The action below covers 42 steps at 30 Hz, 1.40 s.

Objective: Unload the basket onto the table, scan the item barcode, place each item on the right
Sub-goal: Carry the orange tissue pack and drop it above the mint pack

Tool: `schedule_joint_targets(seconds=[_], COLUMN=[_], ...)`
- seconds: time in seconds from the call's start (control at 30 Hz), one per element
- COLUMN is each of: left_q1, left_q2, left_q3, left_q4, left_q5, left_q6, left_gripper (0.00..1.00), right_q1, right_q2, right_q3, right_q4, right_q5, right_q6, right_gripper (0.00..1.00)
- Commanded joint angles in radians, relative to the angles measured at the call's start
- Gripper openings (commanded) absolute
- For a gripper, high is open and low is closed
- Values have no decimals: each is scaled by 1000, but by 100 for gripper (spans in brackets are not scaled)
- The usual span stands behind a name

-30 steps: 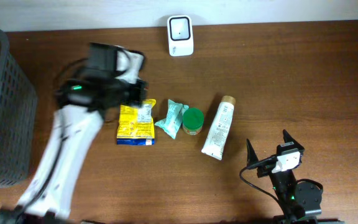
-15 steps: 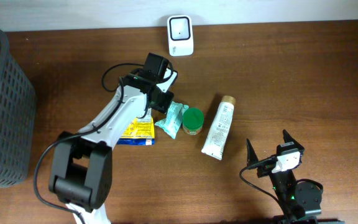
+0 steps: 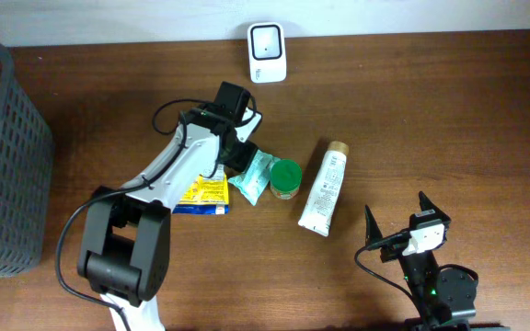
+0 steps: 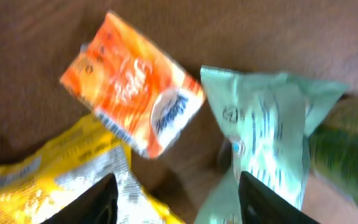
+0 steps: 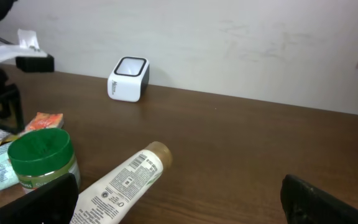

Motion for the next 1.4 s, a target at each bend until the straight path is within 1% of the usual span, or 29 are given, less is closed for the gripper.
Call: schedule_joint_targets(seconds=[0.0, 0.07, 0.13, 0.3, 0.37, 0.4, 0.5, 0.63, 0.83, 1.37], left_q1=[53, 83, 122, 280, 369, 447, 547, 654, 715, 715], left_q2=[-108, -166, -230, -373, -401, -408, -403, -397, -396, -396], left_q3=[112, 160, 200, 215, 214, 214, 214, 214, 214, 214], left_q4=[-72, -125, -174, -232, -237, -239, -240, -242, -243, -243], left_q5=[12, 11, 11, 11, 11, 11, 29, 125, 128, 127], left_q6=[9, 9, 9, 10, 43, 58, 57, 57, 57, 57], left_gripper=[73, 92, 99, 99, 99, 99, 99, 99, 99, 99], right_q1=[-5, -5, -5, -5, -5, -5, -5, -5, -5, -5], right_q2=[-11, -11, -10, -11, -10, -10, -10, -11, -10, -11], right_q3=[-9, -9, -9, -9, -9, -9, -9, -9, -9, -9], right_q4=[0, 0, 0, 0, 0, 0, 0, 0, 0, 0], right_q5=[-5, -5, -5, -5, -5, -5, -5, -5, -5, -5], right_q6=[-3, -3, -3, -3, -3, -3, -3, -3, -3, -3], right_gripper=[98, 98, 98, 98, 98, 98, 98, 98, 98, 98])
